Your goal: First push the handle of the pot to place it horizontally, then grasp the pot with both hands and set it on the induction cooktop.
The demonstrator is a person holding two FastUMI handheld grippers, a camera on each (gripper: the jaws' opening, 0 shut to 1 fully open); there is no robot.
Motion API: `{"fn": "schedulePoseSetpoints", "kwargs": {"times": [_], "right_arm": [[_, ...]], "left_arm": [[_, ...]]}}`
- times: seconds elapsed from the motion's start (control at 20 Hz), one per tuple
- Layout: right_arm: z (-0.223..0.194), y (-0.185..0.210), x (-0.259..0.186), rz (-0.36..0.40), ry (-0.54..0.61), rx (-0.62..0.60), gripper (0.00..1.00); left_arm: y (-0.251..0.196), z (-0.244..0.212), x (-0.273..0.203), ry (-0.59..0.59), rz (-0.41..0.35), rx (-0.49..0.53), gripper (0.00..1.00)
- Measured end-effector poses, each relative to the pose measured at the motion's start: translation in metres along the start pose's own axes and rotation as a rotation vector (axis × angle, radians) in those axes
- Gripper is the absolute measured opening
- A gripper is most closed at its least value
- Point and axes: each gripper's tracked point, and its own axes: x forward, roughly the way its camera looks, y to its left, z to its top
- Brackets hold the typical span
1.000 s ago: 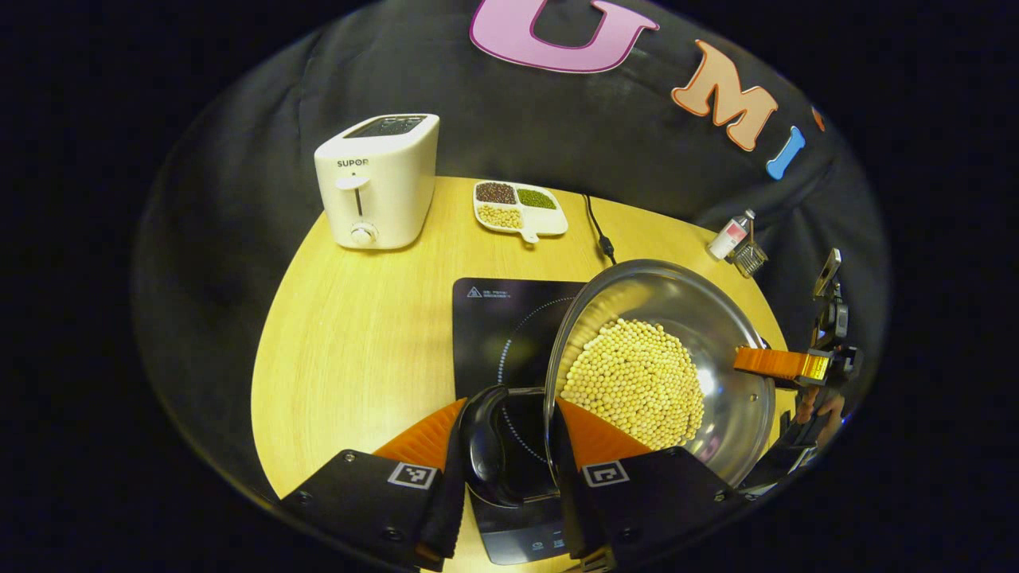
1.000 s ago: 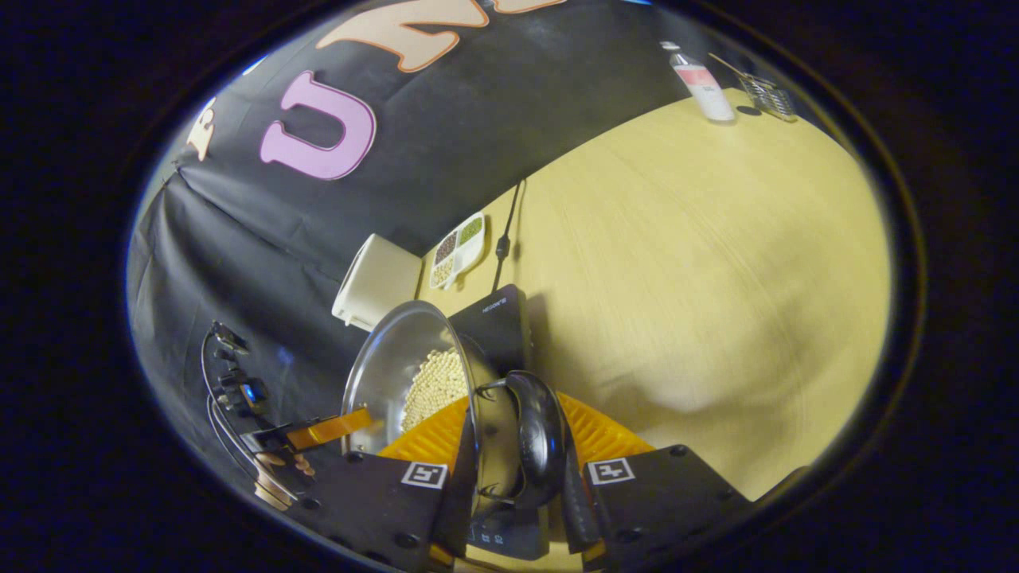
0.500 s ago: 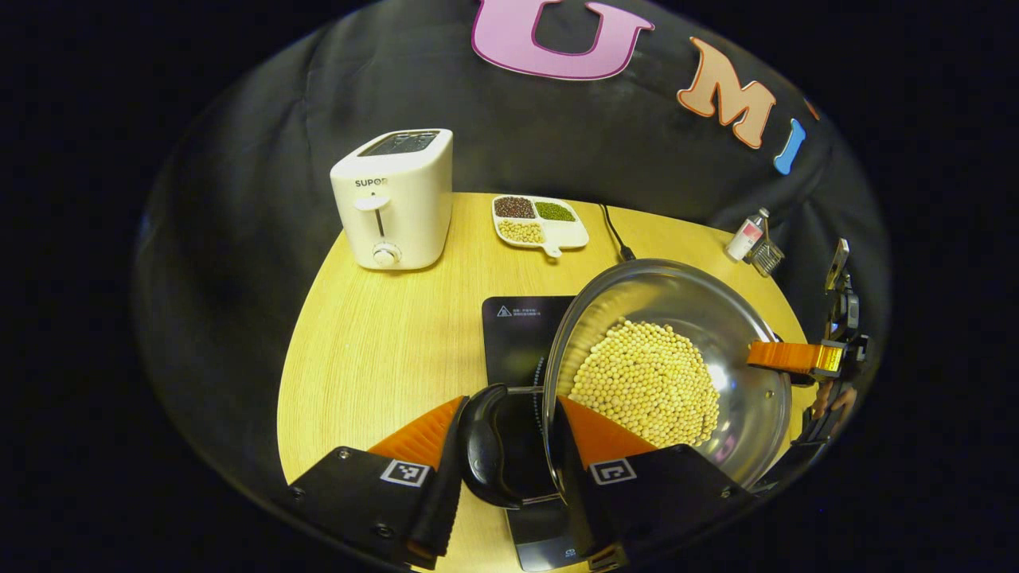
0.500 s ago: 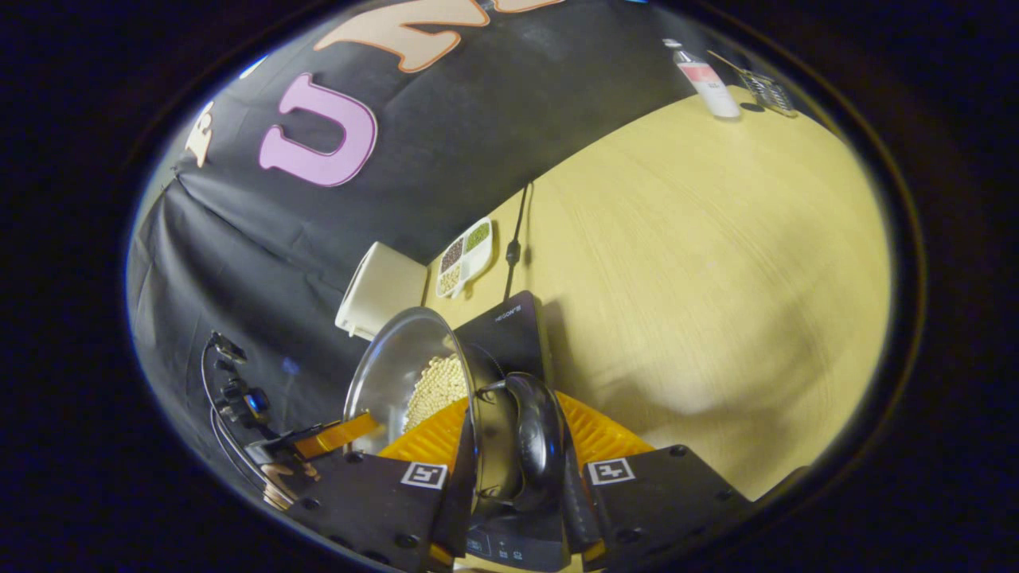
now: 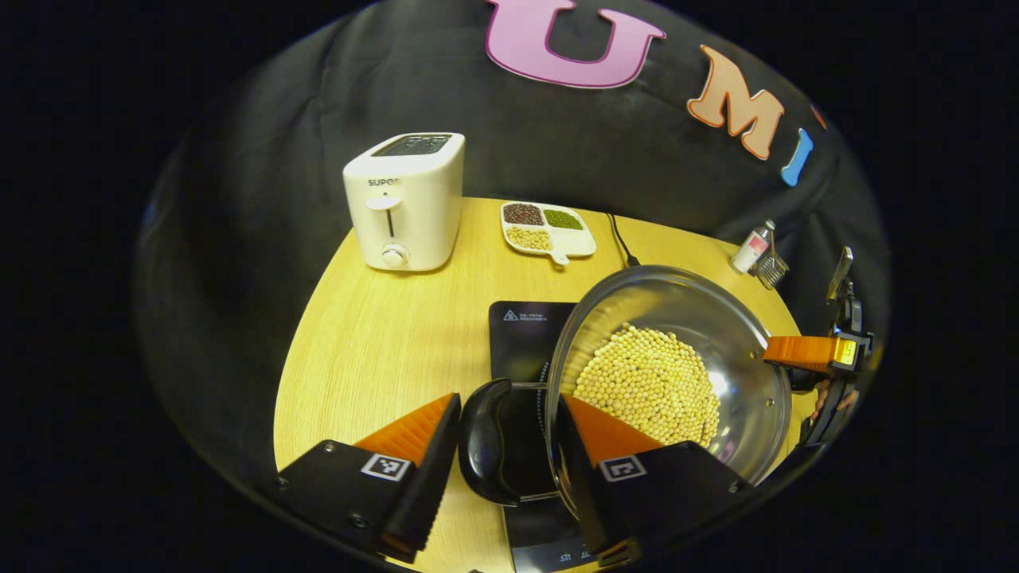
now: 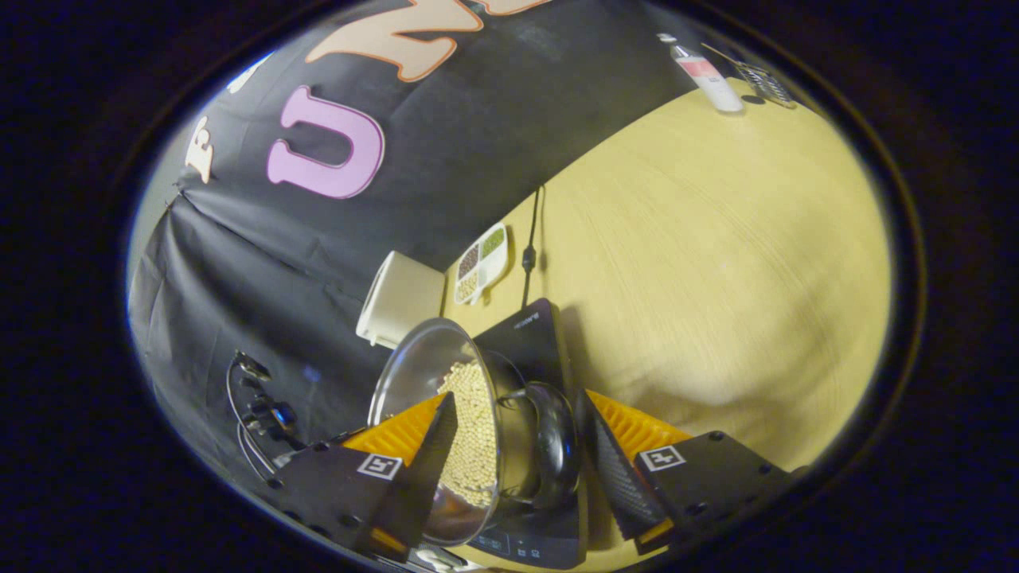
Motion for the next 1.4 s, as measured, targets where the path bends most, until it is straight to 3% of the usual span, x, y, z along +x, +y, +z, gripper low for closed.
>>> {"fn": "schedulePoseSetpoints", "kwargs": {"times": [0.05, 0.1, 0.15, 0.4, 0.65, 0.95, 1.0, 1.15, 1.2, 1.4], "right_arm": [[0.008, -0.001, -0.003, -0.002, -0.021, -0.012, 0.99], [0.014, -0.001, -0.007, -0.003, -0.039, -0.024, 0.91], [0.018, 0.000, -0.011, -0.006, -0.055, -0.031, 0.91], [0.039, 0.000, -0.042, -0.012, -0.114, -0.060, 0.91], [0.072, -0.003, -0.101, -0.006, -0.202, -0.100, 0.92], [0.130, -0.028, -0.206, -0.011, -0.311, -0.197, 0.91], [0.142, -0.033, -0.224, -0.009, -0.334, -0.217, 1.00], [0.179, -0.046, -0.276, -0.012, -0.411, -0.276, 0.99], [0.189, -0.051, -0.293, -0.021, -0.430, -0.302, 0.90], [0.222, -0.056, -0.351, -0.066, -0.512, -0.447, 0.90]], "left_arm": [[0.003, 0.004, -0.003, -0.028, 0.012, -0.005, 0.84], [0.005, 0.006, -0.006, -0.058, 0.013, -0.011, 0.91], [0.004, 0.013, -0.011, -0.085, 0.021, -0.015, 0.96], [-0.003, 0.037, -0.046, -0.205, 0.069, -0.015, 0.96], [-0.050, 0.055, -0.093, -0.308, 0.067, -0.021, 0.95], [-0.147, 0.067, -0.149, -0.415, 0.098, -0.075, 0.96], [-0.166, 0.070, -0.160, -0.441, 0.108, -0.084, 0.96], [-0.223, 0.081, -0.185, -0.522, 0.101, -0.104, 0.95], [-0.243, 0.085, -0.195, -0.549, 0.090, -0.104, 0.95], [-0.304, 0.099, -0.235, -0.651, 0.080, -0.072, 0.95]]}}
